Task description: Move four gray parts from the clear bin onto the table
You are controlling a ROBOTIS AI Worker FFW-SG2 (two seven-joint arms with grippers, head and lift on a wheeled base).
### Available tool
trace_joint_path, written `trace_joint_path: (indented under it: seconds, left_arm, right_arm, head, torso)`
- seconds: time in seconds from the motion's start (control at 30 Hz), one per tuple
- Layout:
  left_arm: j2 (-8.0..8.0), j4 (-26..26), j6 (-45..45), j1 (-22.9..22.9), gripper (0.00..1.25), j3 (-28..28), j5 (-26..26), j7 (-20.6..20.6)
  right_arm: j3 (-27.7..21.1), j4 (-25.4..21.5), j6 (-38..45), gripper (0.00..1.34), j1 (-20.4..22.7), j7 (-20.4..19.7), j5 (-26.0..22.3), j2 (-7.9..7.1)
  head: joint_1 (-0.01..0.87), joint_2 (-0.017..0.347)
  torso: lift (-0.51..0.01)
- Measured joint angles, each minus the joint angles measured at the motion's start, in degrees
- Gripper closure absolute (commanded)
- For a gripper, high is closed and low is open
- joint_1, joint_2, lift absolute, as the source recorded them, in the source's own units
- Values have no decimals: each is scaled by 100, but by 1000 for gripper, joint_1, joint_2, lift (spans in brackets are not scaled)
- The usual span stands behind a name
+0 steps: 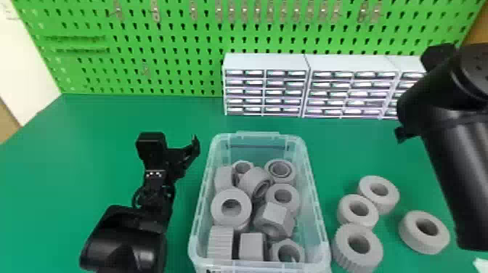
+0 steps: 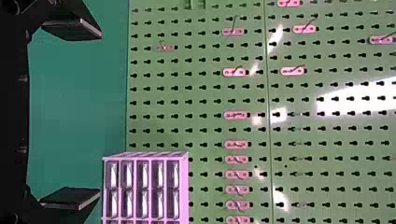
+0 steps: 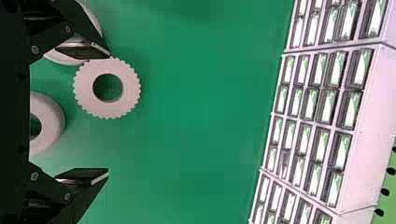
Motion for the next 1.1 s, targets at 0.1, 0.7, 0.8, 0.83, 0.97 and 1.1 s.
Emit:
trace_joint_path:
  seconds: [0.1, 0.7, 0.8, 0.83, 0.97, 1.1]
  left_arm:
    - [0, 0, 0, 6, 101, 1, -1, 0]
    - [0, 0, -7, 23, 101, 19, -9, 0]
    - [0, 0, -8, 23, 101, 20, -9, 0]
    - [0, 0, -8, 20, 101, 19, -9, 0]
    - [0, 1, -10, 4, 101, 10, -9, 0]
    - [0, 6, -18, 1, 101, 6, -9, 0]
  right_arm:
    - [-10, 94, 0, 377, -58, 0, 117, 20]
    - [-133, -181, 0, 372, -219, 0, -197, 20]
    - [-190, -378, 0, 372, -219, 0, -615, 20]
    - [-227, -450, 0, 372, -221, 0, -809, 20]
    - [-331, -694, 0, 372, -233, 0, -1359, 20]
    - [-400, -916, -11, 371, -233, 0, -1792, 16]
  head:
    - [693, 72]
    - [693, 72]
    - [693, 72]
    - [693, 72]
    - [693, 72]
    - [693, 72]
  torso:
    - [-52]
    - [-52]
    - [-52]
    - [-52]
    - [-52]
    - [-52]
